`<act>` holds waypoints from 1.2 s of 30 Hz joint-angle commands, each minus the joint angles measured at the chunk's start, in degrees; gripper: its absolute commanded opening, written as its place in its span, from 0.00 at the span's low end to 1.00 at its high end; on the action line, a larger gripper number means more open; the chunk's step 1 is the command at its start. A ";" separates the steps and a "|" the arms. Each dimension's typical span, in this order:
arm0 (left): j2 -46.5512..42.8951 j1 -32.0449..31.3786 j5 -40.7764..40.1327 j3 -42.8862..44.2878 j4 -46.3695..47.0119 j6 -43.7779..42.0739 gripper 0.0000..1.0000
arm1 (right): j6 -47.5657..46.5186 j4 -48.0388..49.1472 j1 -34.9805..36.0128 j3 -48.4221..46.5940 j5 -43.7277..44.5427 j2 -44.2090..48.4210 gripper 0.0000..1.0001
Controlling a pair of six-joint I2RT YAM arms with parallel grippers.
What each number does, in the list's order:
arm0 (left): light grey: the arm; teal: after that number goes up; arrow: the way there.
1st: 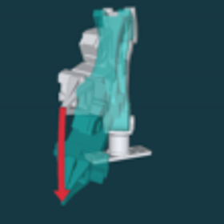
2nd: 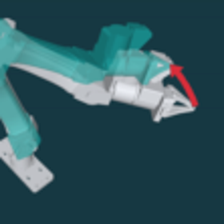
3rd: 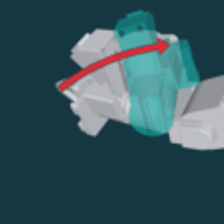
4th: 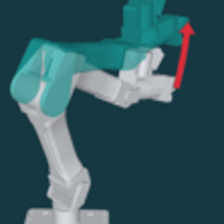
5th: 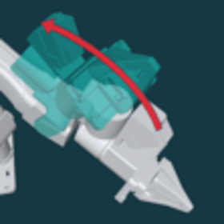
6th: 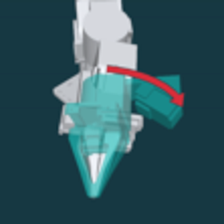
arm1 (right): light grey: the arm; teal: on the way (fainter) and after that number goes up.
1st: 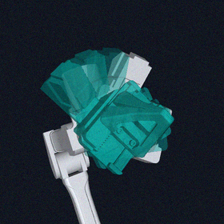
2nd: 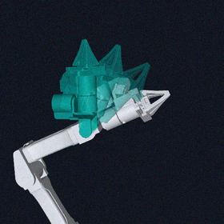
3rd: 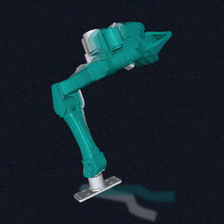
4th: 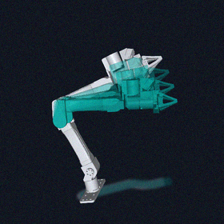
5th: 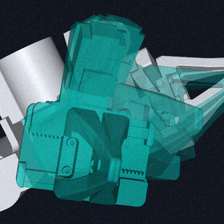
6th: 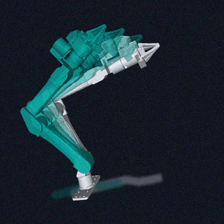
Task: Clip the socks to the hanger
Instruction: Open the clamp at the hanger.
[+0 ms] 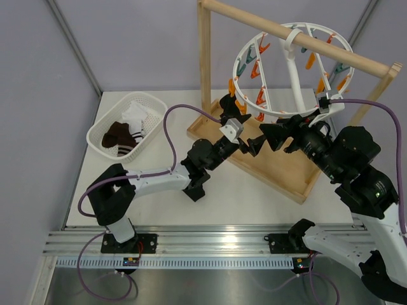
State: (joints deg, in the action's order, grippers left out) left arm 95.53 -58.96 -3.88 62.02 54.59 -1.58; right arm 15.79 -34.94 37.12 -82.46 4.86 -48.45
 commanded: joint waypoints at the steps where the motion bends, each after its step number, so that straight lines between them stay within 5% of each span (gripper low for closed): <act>1: 0.62 -0.02 -3.15 2.40 12.20 -3.68 0.88 | -1.38 1.54 0.41 -0.95 -0.73 0.55 0.70; 14: 1.42 -0.02 -2.89 3.72 14.41 -5.36 0.72 | -2.70 1.28 0.41 -1.22 -1.52 -0.16 0.70; 32: 3.79 -0.02 -3.77 5.30 13.44 -5.18 0.62 | -2.61 0.49 0.41 -1.74 -1.79 0.28 0.70; 36: 3.79 -0.02 -3.59 5.57 13.26 -5.27 0.50 | -2.52 0.57 0.41 -1.66 -1.87 0.28 0.70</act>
State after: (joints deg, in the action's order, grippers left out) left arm 99.39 -58.96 -6.09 64.95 63.11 -6.00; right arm 14.13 -35.00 37.12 -82.50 3.77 -48.36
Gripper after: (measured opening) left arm 0.524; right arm 0.703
